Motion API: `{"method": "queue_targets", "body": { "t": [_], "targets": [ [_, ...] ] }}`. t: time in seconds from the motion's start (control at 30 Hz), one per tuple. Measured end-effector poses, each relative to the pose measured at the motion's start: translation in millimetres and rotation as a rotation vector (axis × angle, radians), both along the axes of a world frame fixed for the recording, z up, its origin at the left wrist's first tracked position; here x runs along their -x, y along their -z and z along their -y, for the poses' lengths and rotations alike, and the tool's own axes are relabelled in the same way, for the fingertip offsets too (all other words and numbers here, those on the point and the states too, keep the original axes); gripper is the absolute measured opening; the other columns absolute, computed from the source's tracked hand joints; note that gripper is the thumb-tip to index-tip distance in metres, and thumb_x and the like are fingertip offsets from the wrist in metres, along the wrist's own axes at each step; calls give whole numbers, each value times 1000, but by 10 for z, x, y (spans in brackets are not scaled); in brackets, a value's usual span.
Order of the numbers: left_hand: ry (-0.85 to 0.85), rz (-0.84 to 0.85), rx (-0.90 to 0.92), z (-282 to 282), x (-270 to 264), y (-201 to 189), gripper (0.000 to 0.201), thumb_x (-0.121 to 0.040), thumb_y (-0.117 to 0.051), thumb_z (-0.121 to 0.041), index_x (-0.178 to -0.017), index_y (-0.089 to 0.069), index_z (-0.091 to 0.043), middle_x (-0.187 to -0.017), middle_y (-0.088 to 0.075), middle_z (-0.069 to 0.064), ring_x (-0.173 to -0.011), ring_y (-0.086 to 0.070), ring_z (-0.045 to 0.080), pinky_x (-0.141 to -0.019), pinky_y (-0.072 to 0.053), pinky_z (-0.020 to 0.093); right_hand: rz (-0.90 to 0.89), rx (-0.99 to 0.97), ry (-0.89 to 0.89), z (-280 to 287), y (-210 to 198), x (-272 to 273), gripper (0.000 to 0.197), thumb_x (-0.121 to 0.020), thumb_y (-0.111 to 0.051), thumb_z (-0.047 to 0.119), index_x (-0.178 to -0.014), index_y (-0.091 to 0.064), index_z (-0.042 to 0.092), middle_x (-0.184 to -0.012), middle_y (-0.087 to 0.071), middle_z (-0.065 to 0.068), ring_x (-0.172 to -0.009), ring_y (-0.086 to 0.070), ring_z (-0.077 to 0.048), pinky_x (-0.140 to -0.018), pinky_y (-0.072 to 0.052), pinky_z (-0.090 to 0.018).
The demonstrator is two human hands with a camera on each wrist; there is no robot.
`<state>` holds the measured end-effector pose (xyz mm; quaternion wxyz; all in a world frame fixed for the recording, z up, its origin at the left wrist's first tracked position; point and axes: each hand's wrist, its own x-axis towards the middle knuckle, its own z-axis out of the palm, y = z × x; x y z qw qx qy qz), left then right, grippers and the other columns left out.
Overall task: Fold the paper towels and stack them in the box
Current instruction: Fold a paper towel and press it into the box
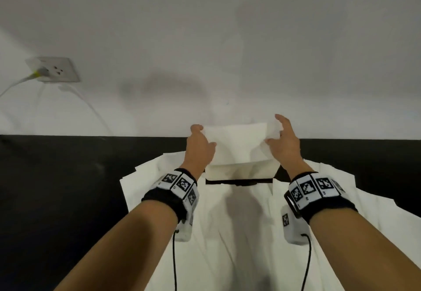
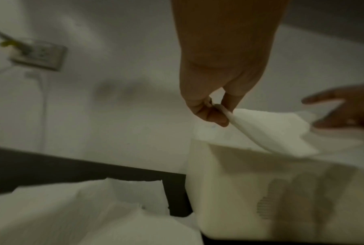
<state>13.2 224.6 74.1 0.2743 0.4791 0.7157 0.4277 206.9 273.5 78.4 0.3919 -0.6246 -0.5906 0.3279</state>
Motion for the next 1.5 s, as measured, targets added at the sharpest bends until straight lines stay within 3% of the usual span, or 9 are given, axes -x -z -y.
{"method": "queue_targets", "body": {
  "t": [0.17, 0.27, 0.47, 0.7, 0.87, 1.07, 1.17, 1.27, 1.5],
  "targets": [
    [144, -500, 108, -343, -95, 174, 36, -93, -39, 2, -129, -35, -2, -107, -60, 18, -94, -62, 31, -74, -50, 34, 310, -32, 20, -354, 123, 100, 37, -87, -46, -6, -117, -55, 13, -105, -61, -16, -80, -52, -23, -67, -40, -25],
    [309, -802, 217, -463, -125, 256, 34, -94, -36, 3, -127, -39, -3, -116, -57, 15, -102, -61, 28, -80, -50, 32, 505, 118, -29, -486, 153, 147, 29, -91, -41, 0, -104, -66, 7, -106, -66, -9, -89, -61, -20, -75, -47, -24],
    [445, -963, 394, -628, -157, 341, 30, -94, -40, 5, -121, -52, 0, -126, -51, 14, -114, -56, 27, -90, -48, 33, 866, 296, -146, -630, 298, 223, 36, -92, -40, 3, -58, -34, 12, -59, -36, 0, -51, -34, -9, -44, -24, -17],
    [573, -1059, 514, -756, -209, 447, 28, -94, -40, 3, -118, -55, 2, -126, -51, 15, -115, -56, 29, -87, -47, 32, 1015, 445, -283, -661, 488, 322, 26, -92, -40, 7, -107, -61, 2, -108, -63, -11, -104, -60, -27, -94, -50, -38],
    [589, -1082, 530, -798, -227, 478, 28, -95, -40, 2, -116, -58, 1, -124, -56, 14, -113, -58, 27, -86, -47, 29, 1066, 438, -296, -659, 493, 350, 26, -91, -40, 6, -106, -61, 1, -110, -63, -12, -105, -60, -30, -93, -51, -45],
    [575, -1186, 541, -753, -271, 419, 25, -93, -43, -1, -111, -61, -4, -107, -62, 6, -106, -62, 22, -64, -41, 23, 1021, 431, -285, -685, 528, 333, 19, -92, -43, 9, -78, -55, 4, -93, -56, -8, -92, -58, -25, -81, -45, -29],
    [582, -1264, 566, -721, -287, 346, 19, -92, -43, -3, -84, -60, -9, -66, -43, -1, -84, -61, 16, -68, -37, 23, 1031, 443, -288, -659, 517, 323, 21, -92, -44, 10, -102, -60, 2, -102, -61, -9, -103, -60, -28, -88, -49, -32],
    [585, -1315, 477, -685, -268, 236, 31, -89, -44, 1, -61, -39, -10, -63, -36, -2, -57, -40, 12, -63, -34, 22, 1021, 416, -277, -617, 453, 336, 20, -91, -47, 12, -104, -61, 4, -109, -63, -9, -102, -60, -26, -81, -45, -30],
    [330, -817, 313, -250, 401, -237, 29, -91, -55, -27, -118, -58, -16, -115, -60, 2, -105, -56, 21, -81, -44, 31, 833, 179, -227, -319, 13, 470, 30, -92, -51, 26, -116, -60, 10, -121, -59, -7, -112, -55, -26, -86, -45, -32]
  ]
}}
